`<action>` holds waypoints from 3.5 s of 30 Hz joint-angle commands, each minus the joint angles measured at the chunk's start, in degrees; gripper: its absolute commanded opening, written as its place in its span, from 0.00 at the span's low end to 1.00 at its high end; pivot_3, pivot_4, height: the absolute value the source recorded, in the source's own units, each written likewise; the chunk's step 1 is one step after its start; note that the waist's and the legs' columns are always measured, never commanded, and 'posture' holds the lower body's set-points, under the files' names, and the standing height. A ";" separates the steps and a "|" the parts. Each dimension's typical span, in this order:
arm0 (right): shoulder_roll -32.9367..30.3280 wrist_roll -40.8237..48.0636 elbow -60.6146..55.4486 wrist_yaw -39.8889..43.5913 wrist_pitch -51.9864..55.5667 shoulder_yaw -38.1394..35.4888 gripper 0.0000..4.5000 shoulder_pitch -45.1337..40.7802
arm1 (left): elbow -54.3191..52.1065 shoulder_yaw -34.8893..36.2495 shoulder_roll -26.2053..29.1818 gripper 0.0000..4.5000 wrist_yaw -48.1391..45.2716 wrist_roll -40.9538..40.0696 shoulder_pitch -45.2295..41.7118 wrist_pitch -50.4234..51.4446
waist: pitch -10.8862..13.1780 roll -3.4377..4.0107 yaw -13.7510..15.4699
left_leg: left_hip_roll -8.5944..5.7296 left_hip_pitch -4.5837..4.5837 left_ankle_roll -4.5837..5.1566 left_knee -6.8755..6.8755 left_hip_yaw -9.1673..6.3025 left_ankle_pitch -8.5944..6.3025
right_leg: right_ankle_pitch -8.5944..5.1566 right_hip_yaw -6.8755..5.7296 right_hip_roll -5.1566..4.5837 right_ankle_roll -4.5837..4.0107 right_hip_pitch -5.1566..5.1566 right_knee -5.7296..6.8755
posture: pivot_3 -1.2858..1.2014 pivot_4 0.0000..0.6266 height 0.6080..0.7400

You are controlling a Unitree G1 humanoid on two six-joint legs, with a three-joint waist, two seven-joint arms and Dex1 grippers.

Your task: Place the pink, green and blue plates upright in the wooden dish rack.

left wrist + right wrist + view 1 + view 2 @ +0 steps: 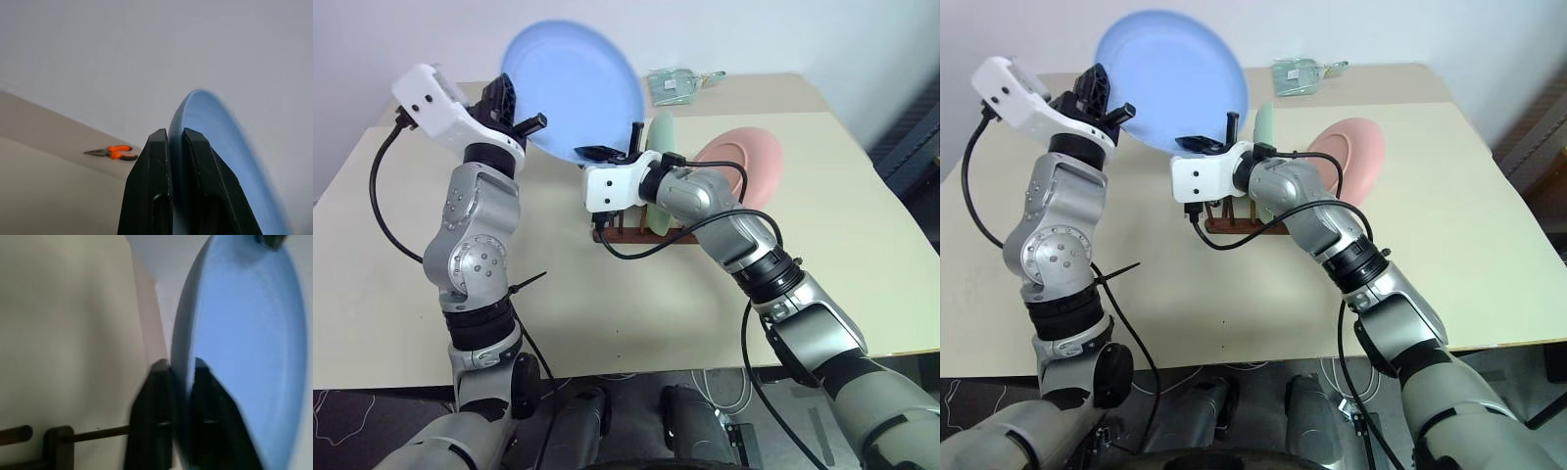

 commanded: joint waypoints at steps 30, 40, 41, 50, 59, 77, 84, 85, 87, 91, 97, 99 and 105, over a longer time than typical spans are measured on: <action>21.37 57.40 -41.02 -8.15 46.37 -28.48 0.00 15.62 | 10.48 -3.27 11.42 0.71 -11.11 29.07 30.55 -24.97 | 0.00 0.13 -0.08 | 0.29 0.08 0.22 -0.31 0.00 -0.18 | 0.14 0.08 0.23 -0.23 -0.11 -0.03 | 0.52 0.24 0.99; 24.07 67.00 -45.75 -20.00 58.09 -29.37 0.00 17.81 | 13.10 -13.32 8.19 0.71 -19.05 33.31 37.72 -32.59 | -0.01 0.14 -0.01 | 0.71 0.06 -0.04 -0.63 0.09 -0.02 | 0.33 0.09 0.57 -0.57 -0.37 -0.08 | 0.52 0.24 0.99; 24.04 67.53 -45.74 -20.55 58.35 -29.47 0.00 17.79 | 13.04 -13.50 8.13 0.71 -19.46 33.42 37.80 -32.83 | -0.01 0.14 -0.04 | 0.72 0.06 -0.04 -0.63 0.10 -0.02 | 0.34 0.09 0.58 -0.58 -0.37 -0.09 | 0.52 0.24 0.99; 24.98 72.12 -44.10 -26.84 61.19 -30.34 0.00 19.00 | 12.86 -14.37 8.00 0.71 -22.51 34.07 37.89 -33.21 | 0.00 0.15 -0.05 | 0.78 0.06 -0.04 -0.66 0.11 -0.02 | 0.35 0.10 0.63 -0.59 -0.38 -0.11 | 0.52 0.24 0.99; 25.52 72.55 -40.00 -33.04 61.60 -32.36 0.00 18.17 | 11.93 -14.71 7.86 0.71 -24.66 33.64 38.24 -33.73 | 0.00 0.15 -0.05 | 0.80 0.06 -0.04 -0.66 0.12 -0.02 | 0.36 0.10 0.65 -0.60 -0.39 -0.12 | 0.52 0.24 0.99; 19.00 66.24 -30.97 -32.85 59.42 -29.66 0.91 6.21 | 11.40 -16.95 7.61 0.73 -28.40 34.14 38.06 -34.84 | 0.03 0.22 -0.10 | 0.81 0.06 -0.04 -0.68 0.14 -0.01 | 0.37 0.11 0.68 -0.62 -0.40 -0.12 | 0.52 0.24 0.99; 7.93 56.75 -34.22 -22.84 51.75 -22.32 0.91 4.15 | 11.50 -17.07 7.52 0.73 -28.71 34.29 37.88 -34.94 | 0.03 0.22 -0.06 | 0.81 0.06 -0.04 -0.67 0.15 -0.01 | 0.37 0.11 0.68 -0.62 -0.39 -0.13 | 0.52 0.24 0.99; 5.75 55.27 -34.58 -21.21 50.34 -21.94 0.91 3.82 | 11.56 -17.06 7.52 0.73 -28.81 34.29 37.83 -34.96 | 0.03 0.22 -0.02 | 0.81 0.06 -0.04 -0.66 0.15 -0.01 | 0.37 0.10 0.68 -0.62 -0.38 -0.13 | 0.52 0.24 0.99; 1.80 53.38 -35.04 -17.96 47.39 -22.31 0.91 3.78 | 11.57 -17.23 7.57 0.73 -29.10 34.37 37.77 -35.05 | 0.03 0.21 0.06 | 0.81 0.04 -0.04 -0.66 0.16 -0.01 | 0.37 0.10 0.67 -0.61 -0.38 -0.16 | 0.52 0.24 0.99; -8.32 50.11 -32.99 -11.76 42.15 -27.59 0.72 4.73 | 11.68 -17.67 7.89 0.73 -29.81 34.56 37.48 -35.44 | 0.03 0.20 0.16 | 0.81 0.03 -0.04 -0.67 0.16 -0.01 | 0.37 0.09 0.67 -0.61 -0.33 -0.23 | 0.52 0.24 0.99; -28.89 38.81 -24.72 -5.32 35.65 -32.23 0.03 14.03 | 10.93 -18.96 8.59 0.73 -33.88 32.71 37.04 -34.76 | 0.04 0.20 1.36 | 0.86 0.03 0.01 -0.68 0.16 -0.04 | 0.37 0.01 0.69 -0.60 -0.10 -0.72 | 0.52 0.24 0.99; -33.31 34.53 -22.46 -5.24 33.29 -32.60 0.00 17.77 | 10.66 -19.93 8.86 0.73 -35.49 32.60 36.85 -34.48 | 0.07 0.27 1.43 | 0.86 0.03 0.06 -0.68 0.24 -0.07 | 0.37 0.03 0.67 -0.60 -0.09 -0.80 | 0.52 0.24 0.99; -36.87 28.66 -21.91 -2.23 30.63 -30.26 0.00 26.55 | 11.54 -22.17 9.51 0.73 -38.22 33.84 36.02 -34.80 | 0.11 0.49 1.10 | 0.93 0.04 0.08 -0.66 0.39 -0.08 | 0.38 0.15 0.69 -0.60 -0.10 -0.81 | 0.52 0.24 0.99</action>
